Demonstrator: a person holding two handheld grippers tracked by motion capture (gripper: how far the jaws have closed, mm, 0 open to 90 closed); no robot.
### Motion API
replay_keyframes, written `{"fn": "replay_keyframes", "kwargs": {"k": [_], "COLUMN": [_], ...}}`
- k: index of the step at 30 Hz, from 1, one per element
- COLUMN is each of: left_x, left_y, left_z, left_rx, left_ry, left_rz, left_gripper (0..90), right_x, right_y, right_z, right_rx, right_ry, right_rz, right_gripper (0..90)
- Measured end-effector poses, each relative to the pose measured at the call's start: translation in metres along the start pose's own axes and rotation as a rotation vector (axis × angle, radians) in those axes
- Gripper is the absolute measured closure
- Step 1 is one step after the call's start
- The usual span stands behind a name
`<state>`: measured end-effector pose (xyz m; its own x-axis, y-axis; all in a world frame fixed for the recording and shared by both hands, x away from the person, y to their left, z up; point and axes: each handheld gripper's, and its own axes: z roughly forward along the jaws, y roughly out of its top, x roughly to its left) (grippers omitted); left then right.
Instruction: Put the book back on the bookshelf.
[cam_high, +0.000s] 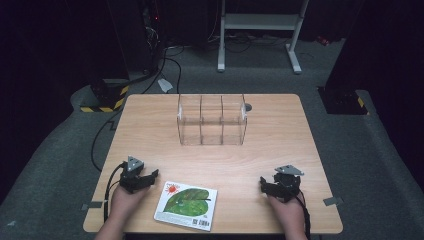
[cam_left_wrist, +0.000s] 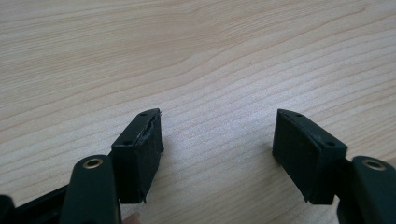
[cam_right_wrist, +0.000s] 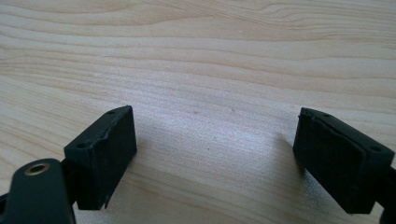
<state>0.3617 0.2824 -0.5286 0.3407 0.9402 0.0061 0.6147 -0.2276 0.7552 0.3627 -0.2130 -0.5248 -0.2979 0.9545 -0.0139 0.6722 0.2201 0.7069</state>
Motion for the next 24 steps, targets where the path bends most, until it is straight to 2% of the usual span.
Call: {"fn": "replay_keyframes", "kwargs": {"k": [13,23,24], "left_x": [-0.0006,-0.0005,-0.0006], "left_y": [0.0004,0.0002,0.0001], "left_z": [0.0006,0.0,-0.0002], "left_rx": [0.001,0.001,0.001], "left_ry": [-0.004,-0.009,-0.008], "left_rz": [0.001,0.008,0.008], "left_gripper": [32.5,33.7,34.1], "right_x": [0.0001,0.0007,0.0026], "right_y": [-0.0004,0.0004,0.0013], "right_z": [-0.001,-0.0039,-0.0054], "right_rx": [0.001,-0.002,-0.007], "right_ry": [0.001,0.006,0.021], "right_rz": [0.0,-0.021,-0.021], "right_gripper": [14.1,21.4,22.1]}}
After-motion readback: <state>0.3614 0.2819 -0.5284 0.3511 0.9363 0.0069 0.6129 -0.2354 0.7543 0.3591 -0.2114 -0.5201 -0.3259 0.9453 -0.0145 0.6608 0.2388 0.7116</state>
